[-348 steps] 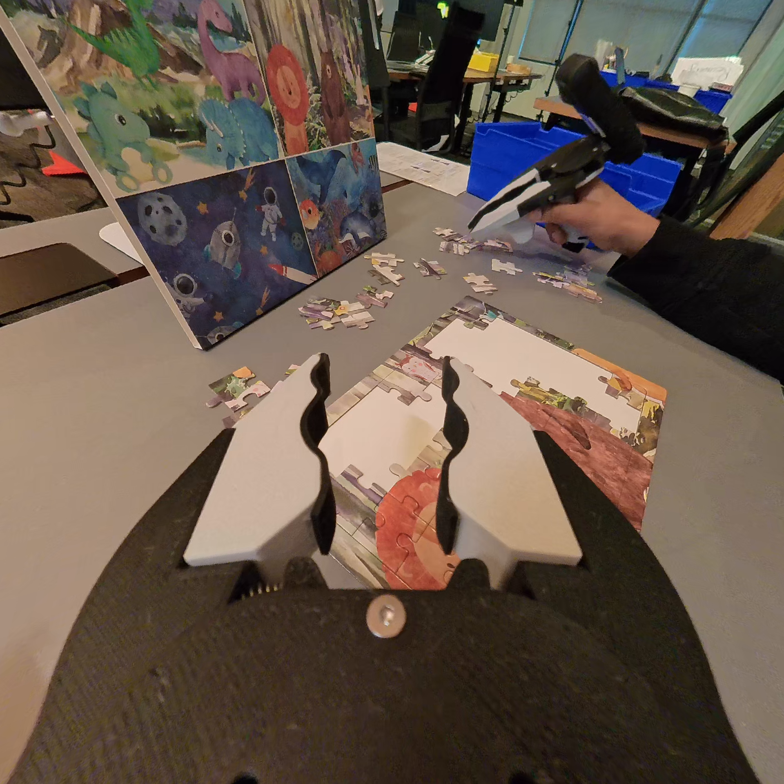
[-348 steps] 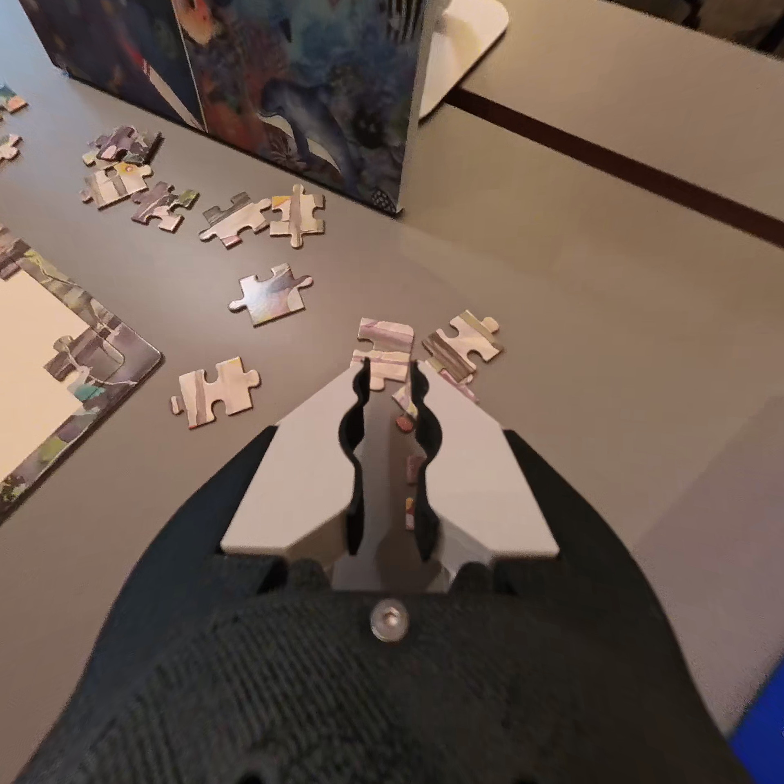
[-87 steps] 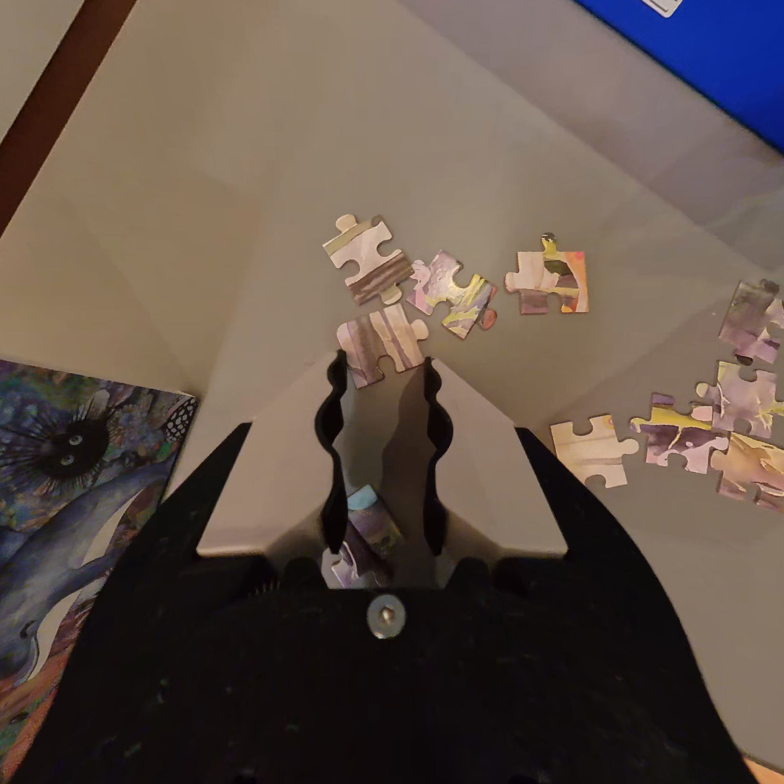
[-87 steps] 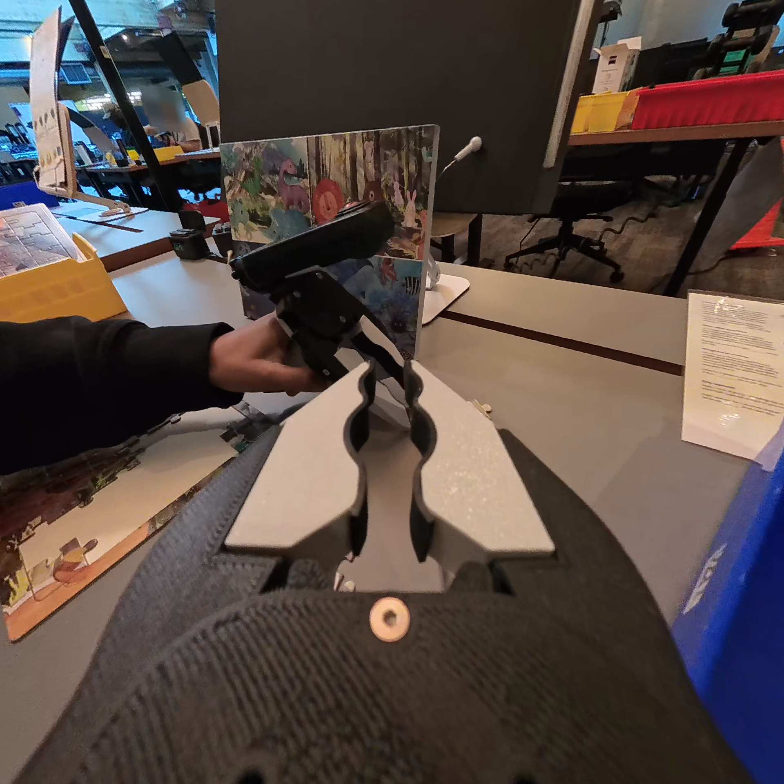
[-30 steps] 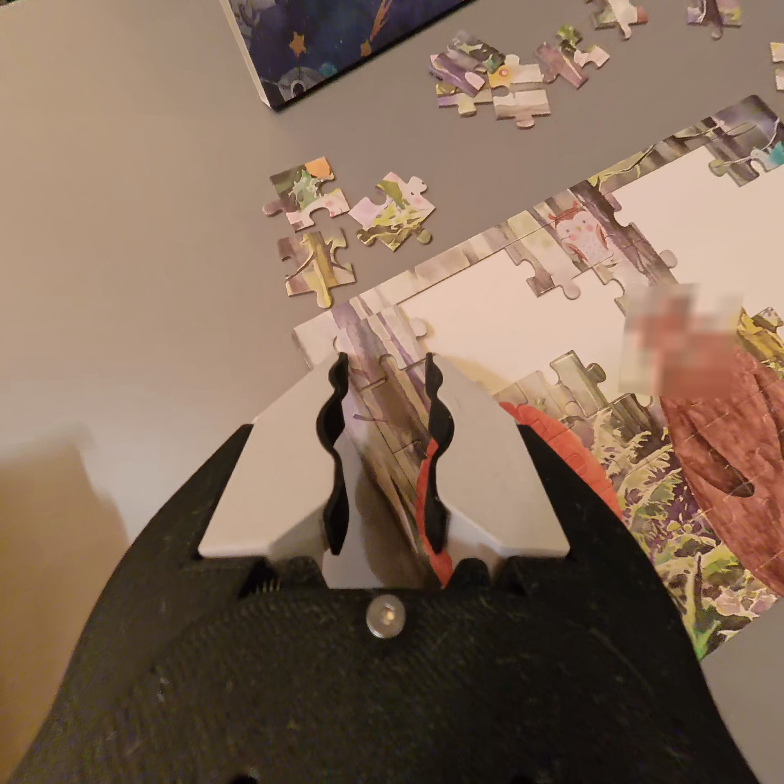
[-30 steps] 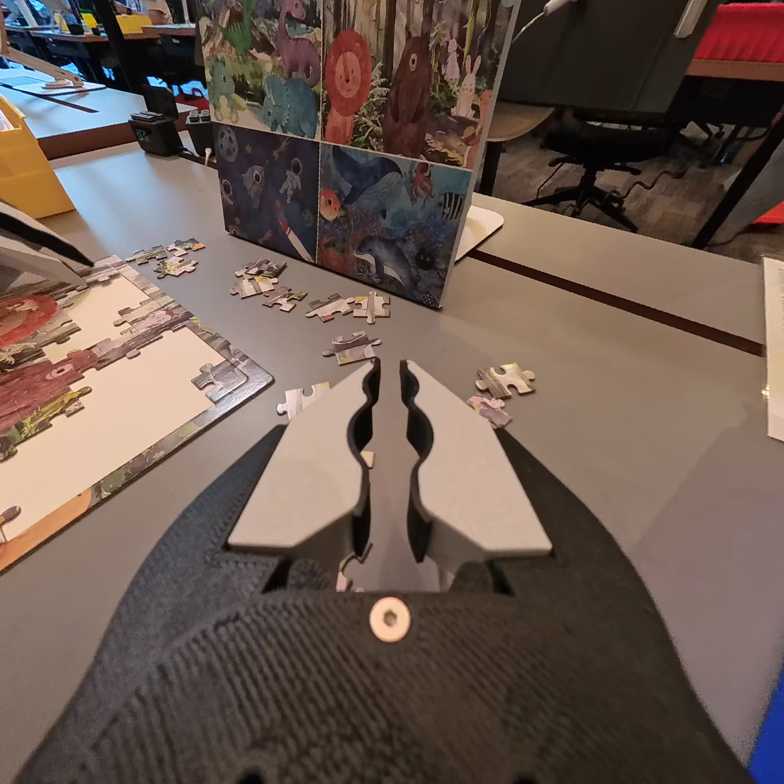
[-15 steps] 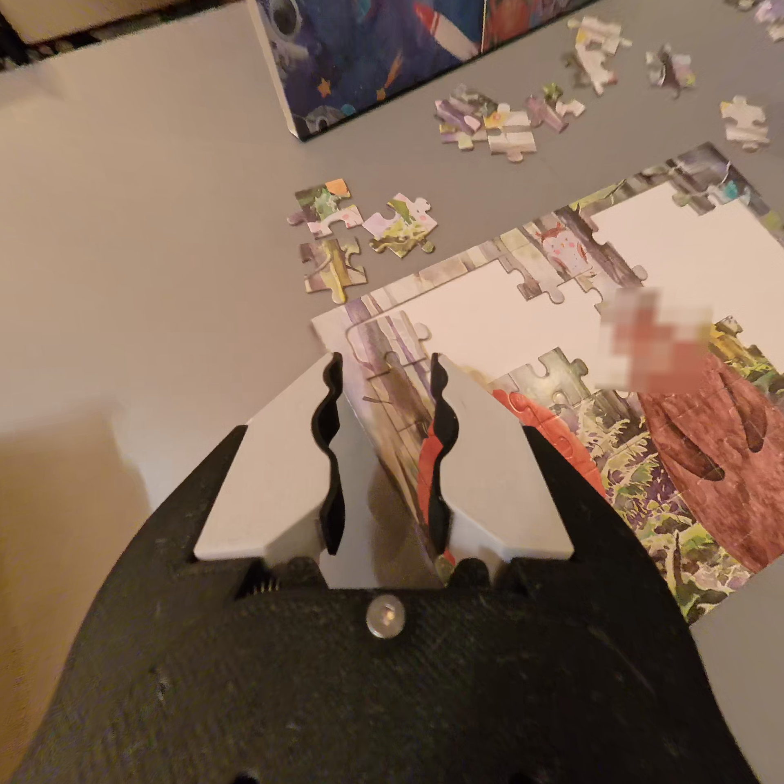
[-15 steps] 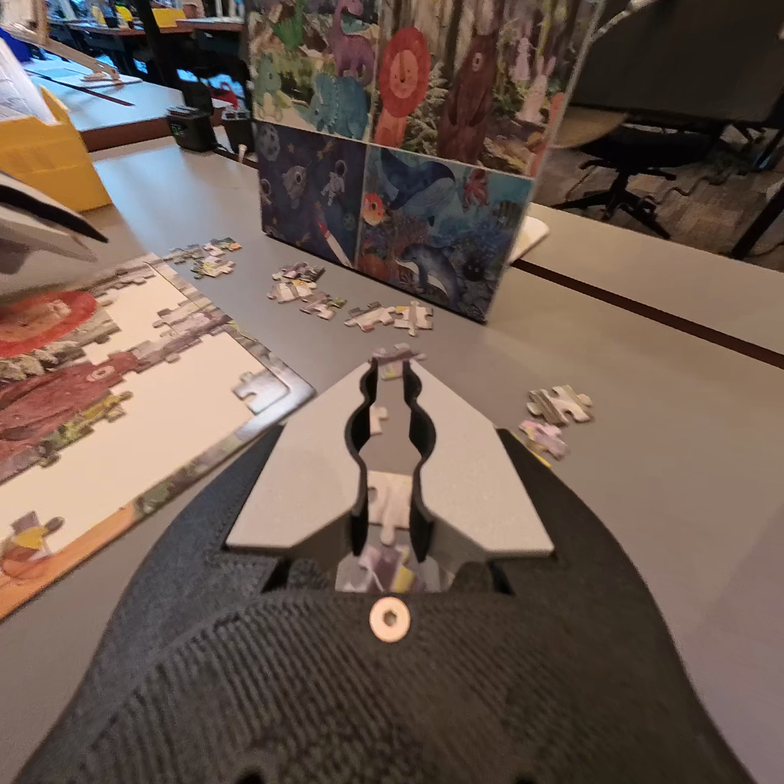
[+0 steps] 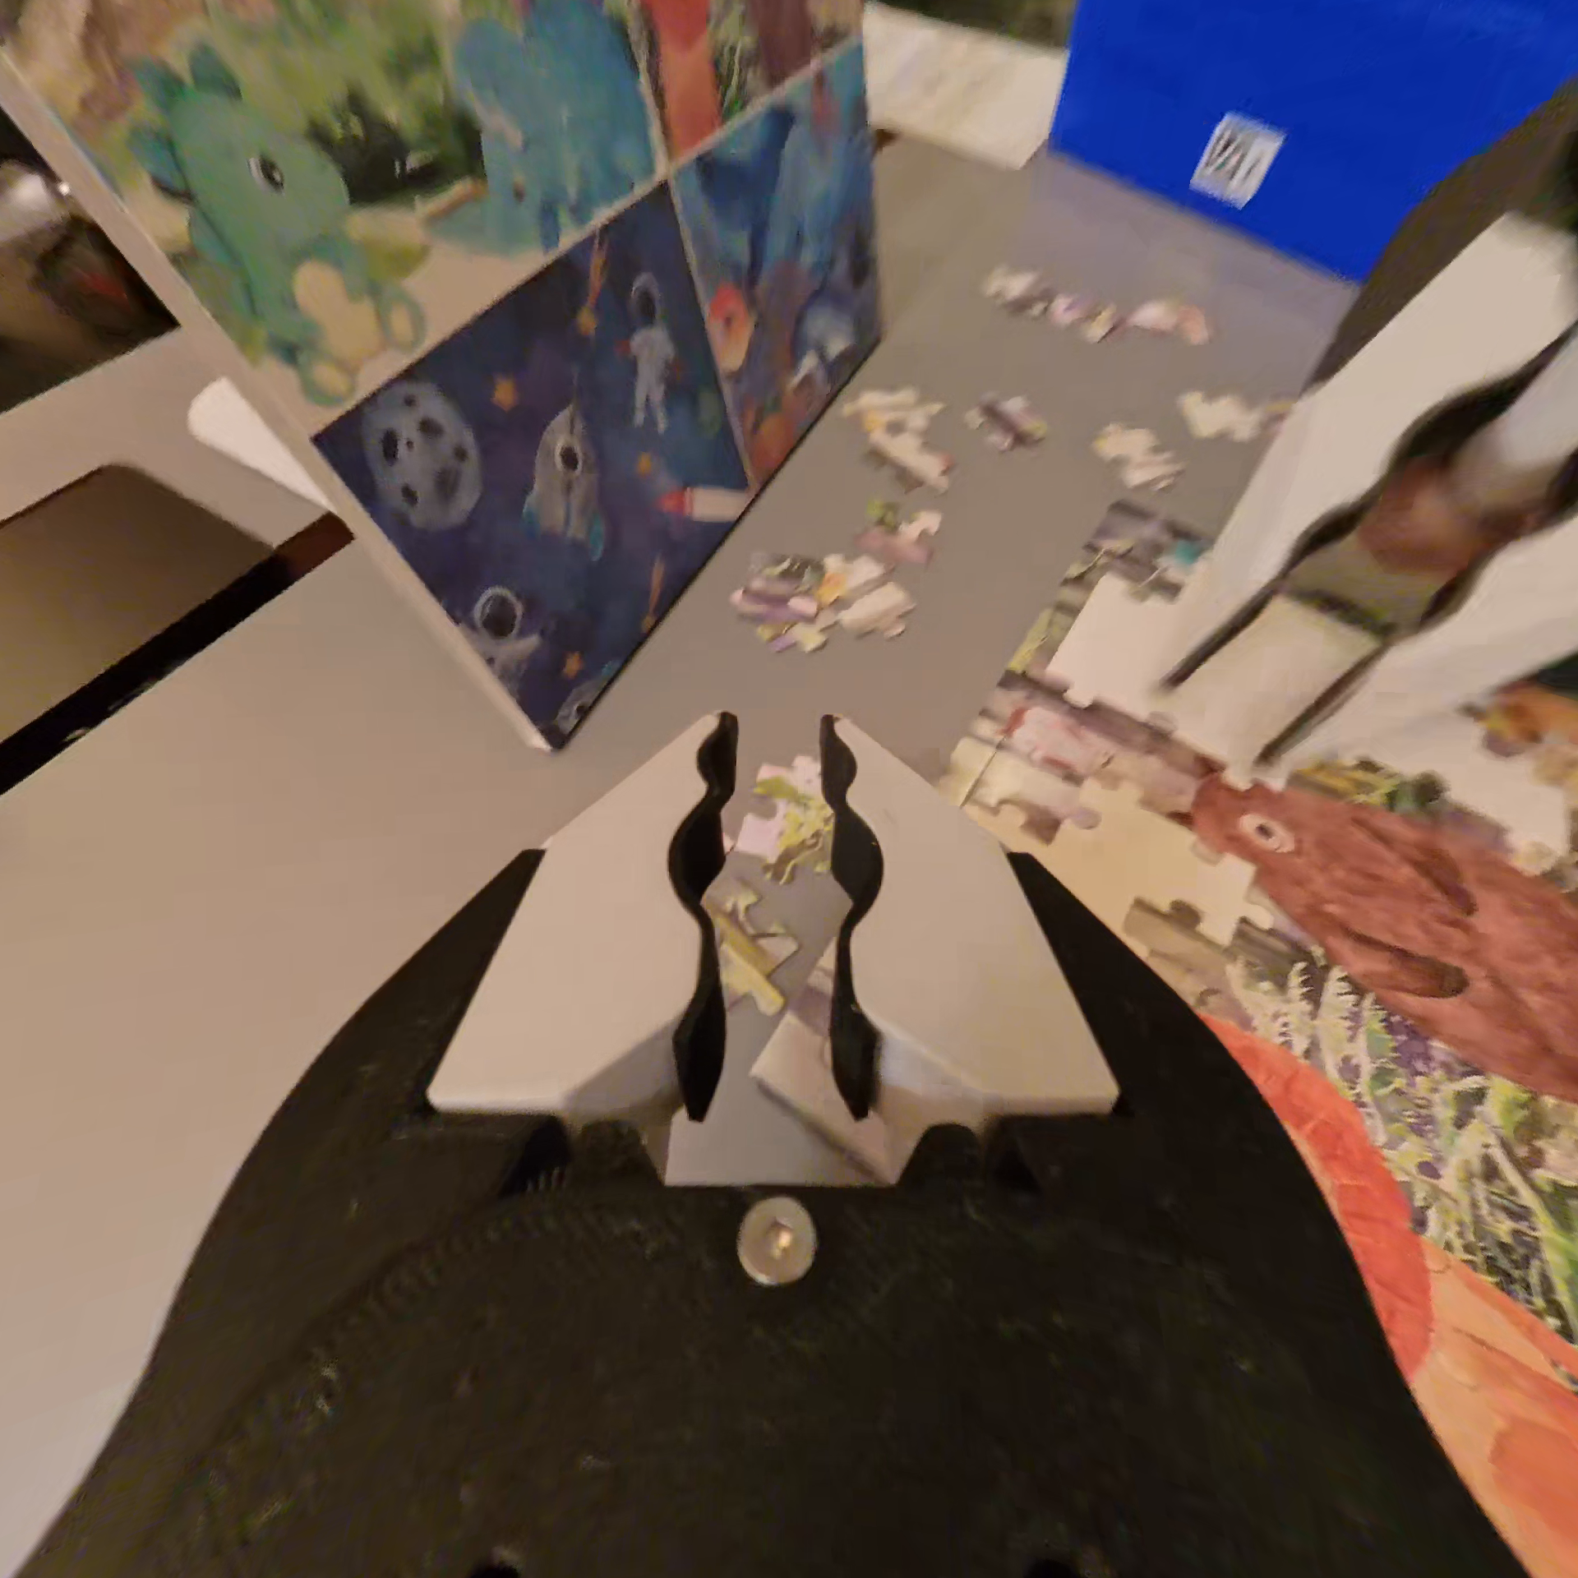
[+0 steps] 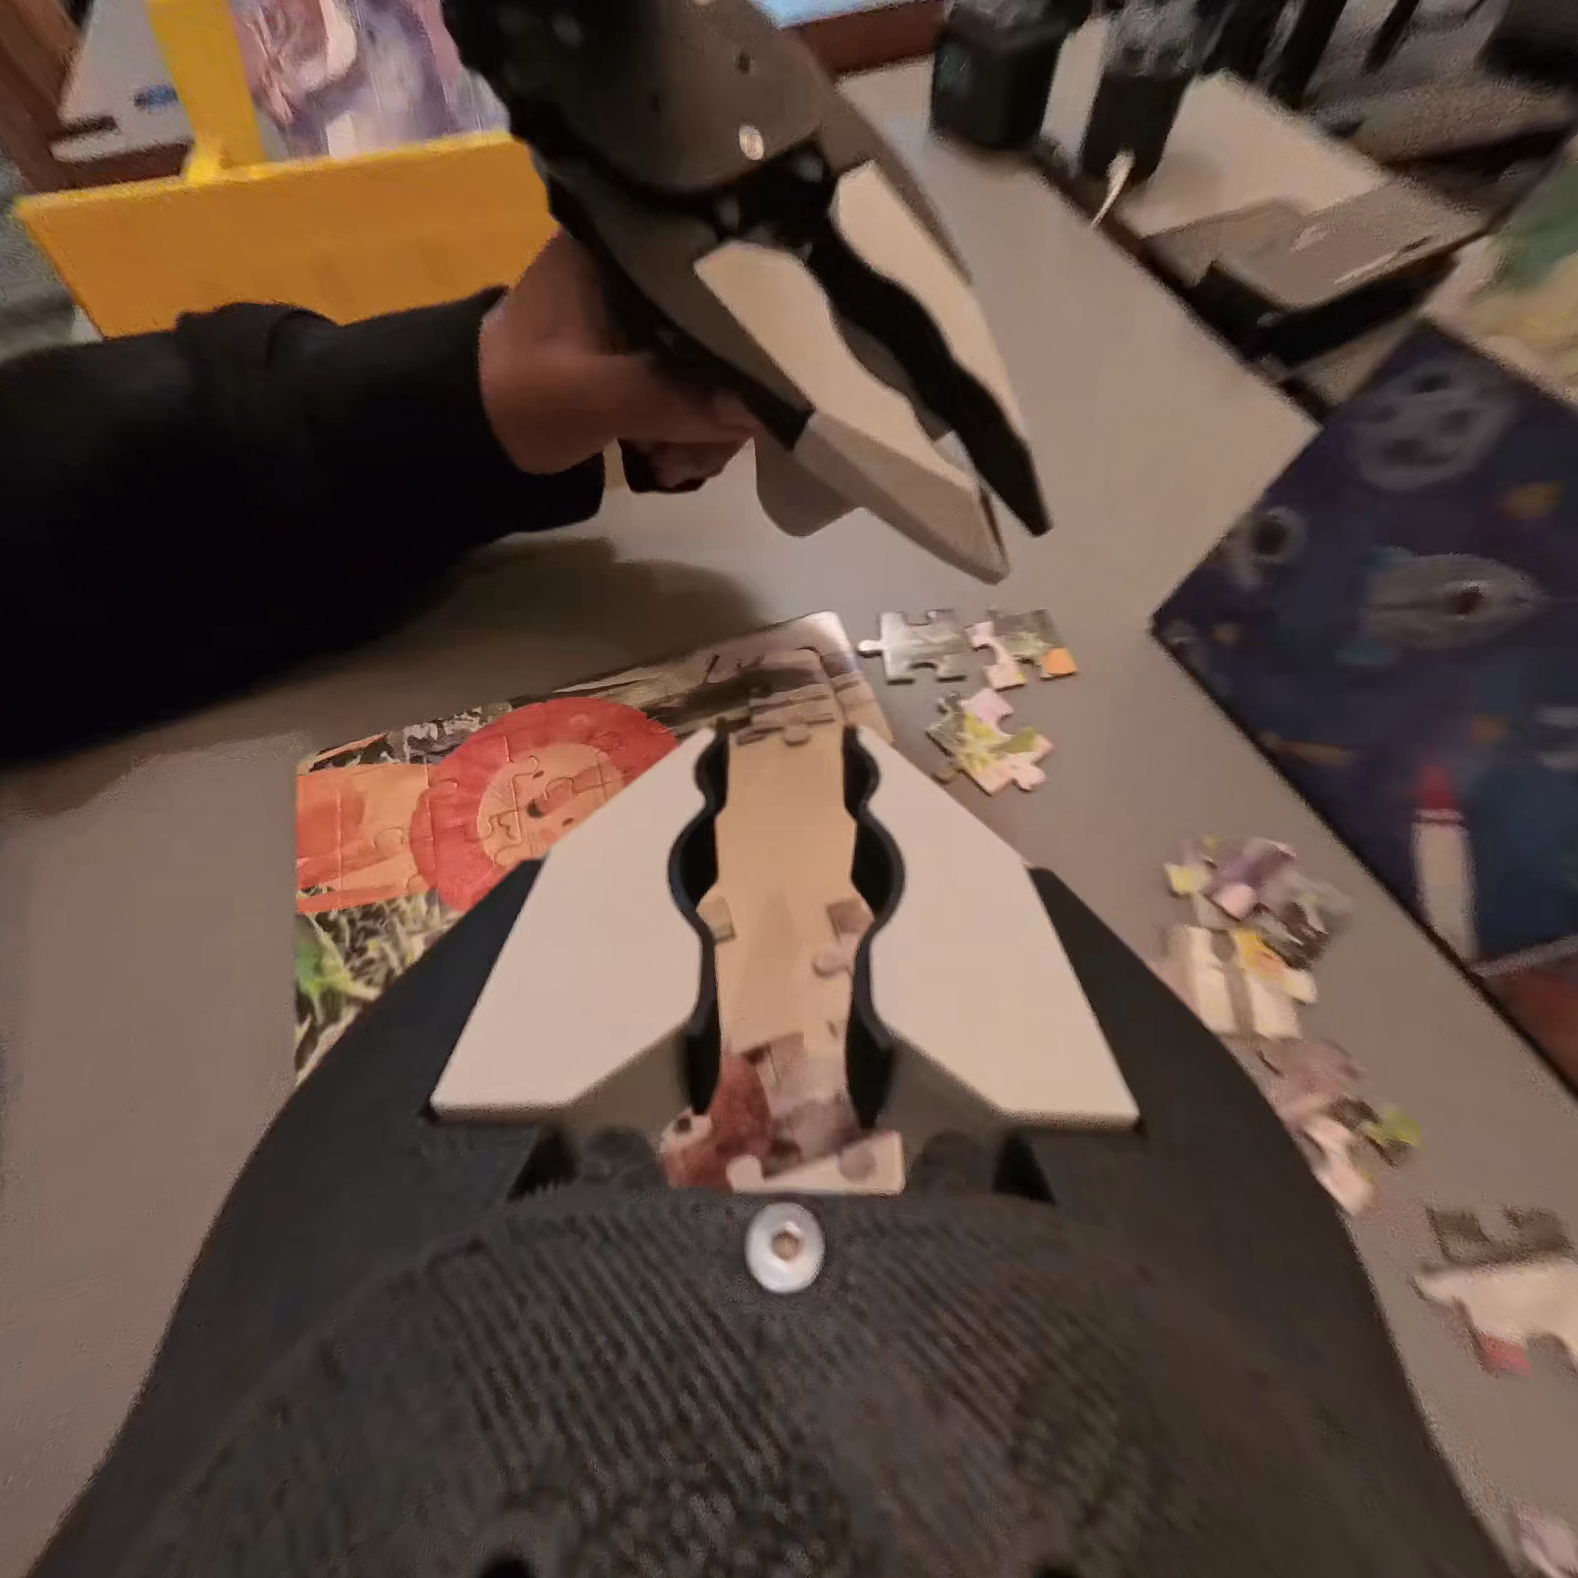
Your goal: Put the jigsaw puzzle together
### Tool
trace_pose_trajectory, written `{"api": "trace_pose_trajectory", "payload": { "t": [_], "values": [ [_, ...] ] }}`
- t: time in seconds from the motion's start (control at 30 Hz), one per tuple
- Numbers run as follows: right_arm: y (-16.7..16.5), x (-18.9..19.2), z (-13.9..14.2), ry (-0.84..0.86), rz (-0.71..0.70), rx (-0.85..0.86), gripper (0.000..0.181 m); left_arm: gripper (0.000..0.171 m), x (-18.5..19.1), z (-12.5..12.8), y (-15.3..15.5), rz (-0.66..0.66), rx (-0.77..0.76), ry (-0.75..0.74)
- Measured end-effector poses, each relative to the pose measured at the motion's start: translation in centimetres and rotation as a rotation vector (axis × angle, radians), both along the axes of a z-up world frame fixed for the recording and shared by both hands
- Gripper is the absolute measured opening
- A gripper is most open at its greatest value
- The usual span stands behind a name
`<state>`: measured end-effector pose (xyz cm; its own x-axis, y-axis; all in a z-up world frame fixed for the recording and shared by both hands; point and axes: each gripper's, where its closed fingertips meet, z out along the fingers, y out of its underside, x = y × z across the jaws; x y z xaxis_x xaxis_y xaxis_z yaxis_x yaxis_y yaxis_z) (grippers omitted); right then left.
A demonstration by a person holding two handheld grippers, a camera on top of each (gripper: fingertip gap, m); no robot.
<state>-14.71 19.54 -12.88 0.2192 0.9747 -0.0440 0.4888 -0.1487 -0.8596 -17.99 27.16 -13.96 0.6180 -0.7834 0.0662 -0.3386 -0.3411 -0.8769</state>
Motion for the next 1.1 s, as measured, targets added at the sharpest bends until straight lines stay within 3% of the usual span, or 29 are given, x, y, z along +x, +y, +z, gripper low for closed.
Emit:
{"api": "trace_pose_trajectory", "payload": {
  "t": [0.1, 0.23, 0.37, 0.5, 1.1],
  "values": [
    [0.0, -2.8, -2.6, -0.122, 0.011, -0.007, 0.035, 0.013, -0.6, 0.4, -1.3, -0.009, 0.008, -0.055],
    [0.0, -5.2, -5.0, -0.156, -0.001, -0.01, 0.037, 0.021, -3.0, -1.7, -3.8, 0.058, -0.063, 0.067],
    [0.4, -5.6, -6.7, -0.215, -0.025, 0.006, 0.039, 0.023, -3.5, -3.1, -6.1, 0.071, -0.159, -0.018],
    [0.6, -5.1, -7.8, -0.256, -0.026, 0.037, 0.039, 0.028, -4.1, -4.4, -6.1, 0.107, -0.209, 0.063],
    [1.3, -4.9, -7.8, -0.235, -0.072, 0.107, 0.034, 0.03, -4.6, -6.4, -6.4, 0.115, -0.266, 0.155]
  ]
}}
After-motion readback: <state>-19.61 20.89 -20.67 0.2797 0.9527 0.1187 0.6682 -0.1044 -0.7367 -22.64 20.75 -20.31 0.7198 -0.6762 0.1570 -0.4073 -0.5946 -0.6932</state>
